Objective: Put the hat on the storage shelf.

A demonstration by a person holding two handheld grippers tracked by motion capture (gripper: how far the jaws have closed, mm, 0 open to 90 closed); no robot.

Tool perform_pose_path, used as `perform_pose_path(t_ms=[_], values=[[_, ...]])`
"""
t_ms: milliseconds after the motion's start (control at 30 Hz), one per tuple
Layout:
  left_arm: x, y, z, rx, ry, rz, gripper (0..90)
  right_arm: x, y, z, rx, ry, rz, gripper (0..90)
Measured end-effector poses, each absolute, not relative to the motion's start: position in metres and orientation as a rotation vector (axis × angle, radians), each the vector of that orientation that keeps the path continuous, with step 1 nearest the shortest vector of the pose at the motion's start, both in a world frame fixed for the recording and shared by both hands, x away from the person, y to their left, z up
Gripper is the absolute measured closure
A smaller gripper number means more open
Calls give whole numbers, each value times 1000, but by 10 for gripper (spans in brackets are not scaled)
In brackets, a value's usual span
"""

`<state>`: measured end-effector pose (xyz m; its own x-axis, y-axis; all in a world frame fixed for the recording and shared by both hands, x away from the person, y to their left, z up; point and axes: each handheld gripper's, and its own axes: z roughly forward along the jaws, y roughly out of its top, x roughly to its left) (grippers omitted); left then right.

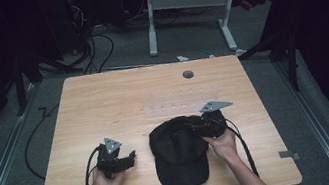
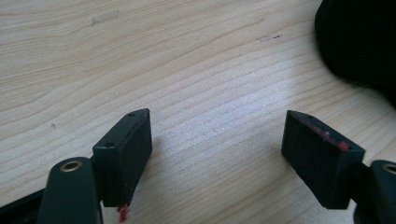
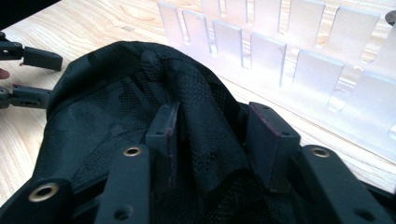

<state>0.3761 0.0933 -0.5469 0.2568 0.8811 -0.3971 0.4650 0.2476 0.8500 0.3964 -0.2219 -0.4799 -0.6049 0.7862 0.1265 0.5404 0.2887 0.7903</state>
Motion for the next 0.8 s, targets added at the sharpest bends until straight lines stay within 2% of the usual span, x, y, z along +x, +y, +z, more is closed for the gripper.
perform_pose_path(t_ms=[233,467,800], values=[[376,93,-547,1386,1374,462,242,398,-224,-482,1190,2283,1232,586],[376,93,-547,1386,1374,462,241,396,-225,-483,1150,2295,1238,691],[375,92,-547,1397,1367,454,216,398,-228,-484,1118,2332,1257,767]])
